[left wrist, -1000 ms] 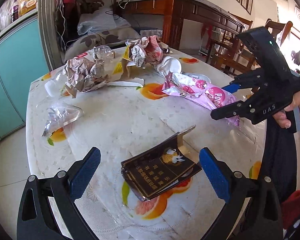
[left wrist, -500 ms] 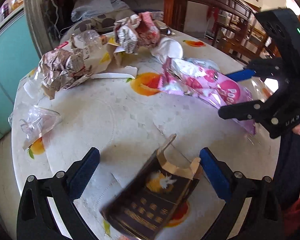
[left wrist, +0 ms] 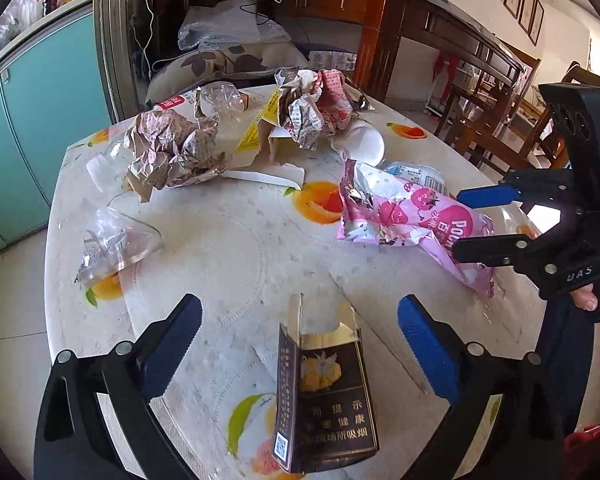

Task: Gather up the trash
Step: 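Grasp the dark cigarette box with the left tool while the right tool grasps the pink snack bag, then carry the cigarette box and pink snack bag over to the red bin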

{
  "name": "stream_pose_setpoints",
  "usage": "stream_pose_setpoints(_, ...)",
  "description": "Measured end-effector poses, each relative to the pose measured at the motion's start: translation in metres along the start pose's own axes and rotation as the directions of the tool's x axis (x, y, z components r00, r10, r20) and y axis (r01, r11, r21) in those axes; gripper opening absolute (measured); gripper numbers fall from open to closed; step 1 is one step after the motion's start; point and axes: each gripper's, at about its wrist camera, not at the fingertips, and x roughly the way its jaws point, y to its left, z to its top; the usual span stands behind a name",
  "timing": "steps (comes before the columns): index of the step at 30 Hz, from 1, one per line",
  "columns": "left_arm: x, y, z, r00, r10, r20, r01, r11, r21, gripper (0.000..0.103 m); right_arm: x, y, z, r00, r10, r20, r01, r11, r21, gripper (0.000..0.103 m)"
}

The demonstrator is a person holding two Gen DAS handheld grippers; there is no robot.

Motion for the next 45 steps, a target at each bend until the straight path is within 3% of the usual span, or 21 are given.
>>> stream_pose_setpoints(6, 0.010, 0.000, -0.011, 0.998, 0.022, -0.057, -0.022, 1.000, 0.007, 0.094, 0.025, 0.021, -0.008, 0.998, -0.021, -0.066, 0.016, 0.998, -0.068, 0.063)
stream_pose_setpoints(9, 0.015, -0.006, -0.014, 0.997, 0.045, -0.059, -0.043, 0.999, 0.029, 0.094, 0.028, 0.028, -0.009, 0.998, -0.046, -0.046, 0.042, 0.996, -0.078, 0.043)
stream_pose_setpoints(11, 0.017, -0.009, -0.013, 0.997, 0.060, -0.051, -0.058, 0.998, 0.035, 0.091, 0.024, 0.024, -0.005, 1.000, -0.009, -0.024, 0.008, 1.000, -0.028, 0.034)
stream_pose_setpoints(12, 0.016, -0.009, -0.012, 0.997, 0.070, -0.042, -0.069, 0.997, 0.033, 0.077, 0.021, 0.023, -0.004, 1.000, 0.007, -0.007, -0.007, 1.000, -0.007, 0.025)
stream_pose_setpoints(15, 0.012, -0.001, -0.007, 0.999, 0.052, -0.015, -0.052, 0.999, -0.014, 0.039, 0.011, 0.019, 0.001, 0.999, 0.011, 0.047, -0.013, 0.999, 0.042, 0.014)
stream_pose_setpoints(17, 0.009, 0.005, -0.005, 0.999, 0.038, 0.007, -0.037, 0.998, -0.055, 0.034, 0.003, 0.017, 0.004, 0.996, 0.015, 0.086, -0.021, 0.998, 0.067, 0.013)
stream_pose_setpoints(24, -0.021, 0.010, 0.002, 0.985, 0.100, 0.141, -0.089, 0.992, -0.088, 0.033, -0.015, 0.016, 0.007, 0.986, 0.006, 0.167, -0.024, 0.994, 0.106, 0.013)
stream_pose_setpoints(36, -0.038, 0.018, 0.015, 0.969, 0.130, 0.211, -0.101, 0.984, -0.146, 0.033, -0.051, 0.017, -0.002, 0.969, -0.034, 0.245, 0.001, 0.991, 0.133, 0.013)
stream_pose_setpoints(45, -0.049, 0.024, 0.022, 0.949, 0.189, 0.253, -0.147, 0.974, -0.174, 0.033, -0.066, 0.027, 0.014, 0.923, -0.074, 0.378, 0.016, 0.988, 0.152, 0.013)
